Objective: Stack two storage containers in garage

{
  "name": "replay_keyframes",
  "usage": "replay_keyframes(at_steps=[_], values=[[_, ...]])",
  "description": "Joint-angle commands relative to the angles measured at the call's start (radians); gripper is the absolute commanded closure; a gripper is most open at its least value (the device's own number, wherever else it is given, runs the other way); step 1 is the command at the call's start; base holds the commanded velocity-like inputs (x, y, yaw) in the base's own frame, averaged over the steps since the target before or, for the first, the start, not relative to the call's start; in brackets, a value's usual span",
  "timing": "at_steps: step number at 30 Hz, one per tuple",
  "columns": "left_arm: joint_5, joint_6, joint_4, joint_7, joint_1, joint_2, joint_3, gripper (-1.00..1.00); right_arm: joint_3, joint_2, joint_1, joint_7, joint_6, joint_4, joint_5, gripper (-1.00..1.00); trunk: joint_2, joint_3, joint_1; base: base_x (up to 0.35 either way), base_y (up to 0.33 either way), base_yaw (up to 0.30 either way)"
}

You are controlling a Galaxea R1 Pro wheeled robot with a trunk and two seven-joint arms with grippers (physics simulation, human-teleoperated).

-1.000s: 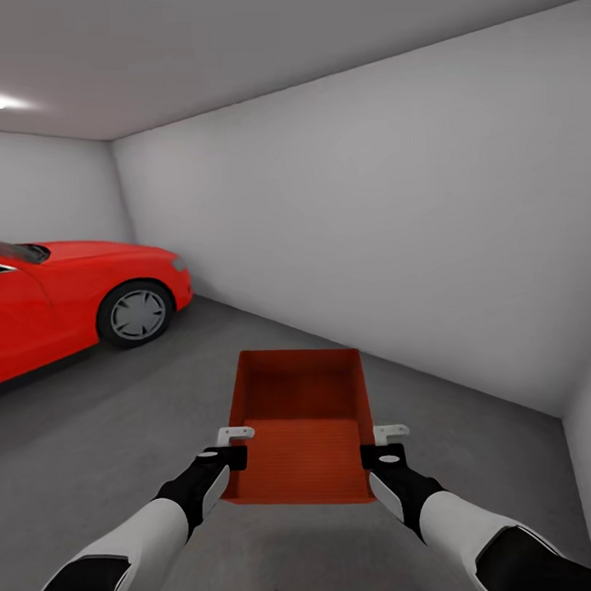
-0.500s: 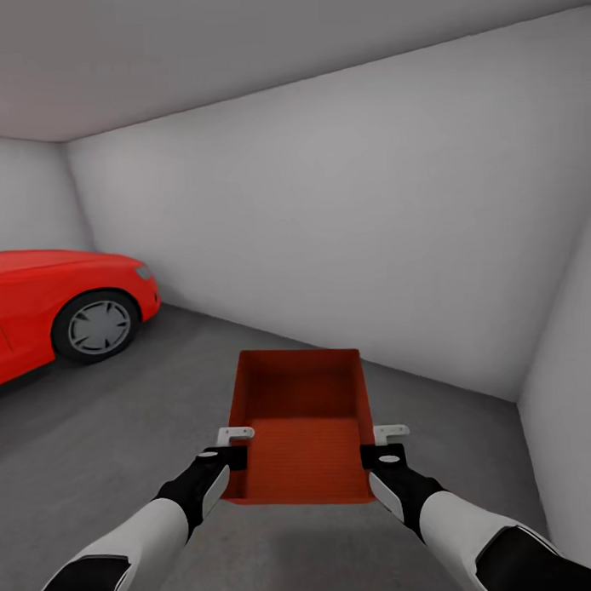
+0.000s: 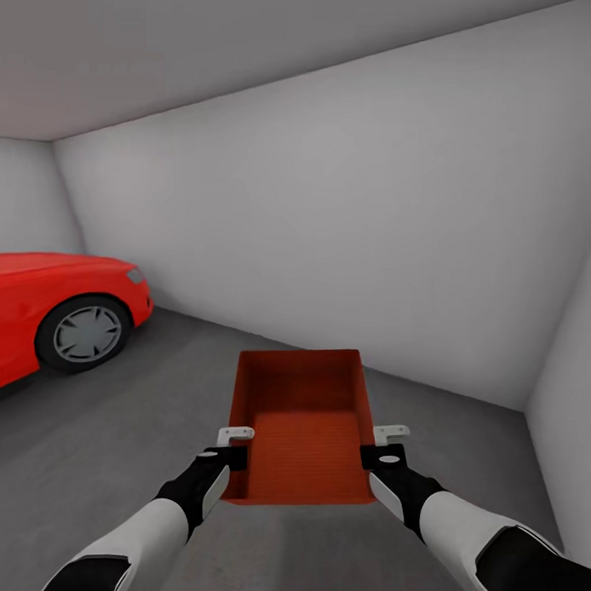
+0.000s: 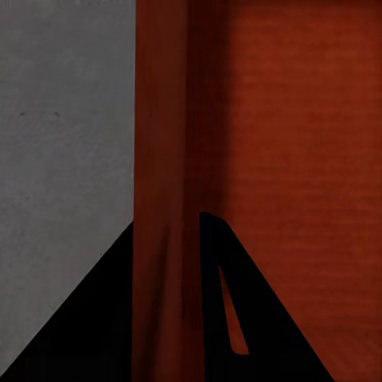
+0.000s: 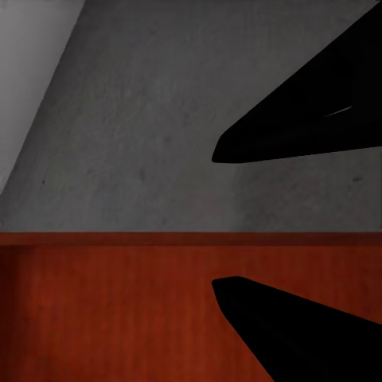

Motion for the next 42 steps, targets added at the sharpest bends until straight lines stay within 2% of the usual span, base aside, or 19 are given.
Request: replay_keyframes(at_steps=[1, 42], values=[[-0.010, 0.007, -0.002, 0.009, 0.000, 0.000, 0.014, 1.00, -0.027, 0.000, -0.001, 0.042, 0.005, -0.010, 0.001, 1.00, -0.002, -0.002, 0.001, 0.322, 0.054, 0.000], [-0.009, 0.007, -0.002, 0.009, 0.000, 0.000, 0.013, 1.00, -0.027, 0.000, -0.001, 0.041, 0.005, -0.010, 0.001, 1.00, -0.002, -0.002, 0.001, 0.322, 0.075, 0.000]])
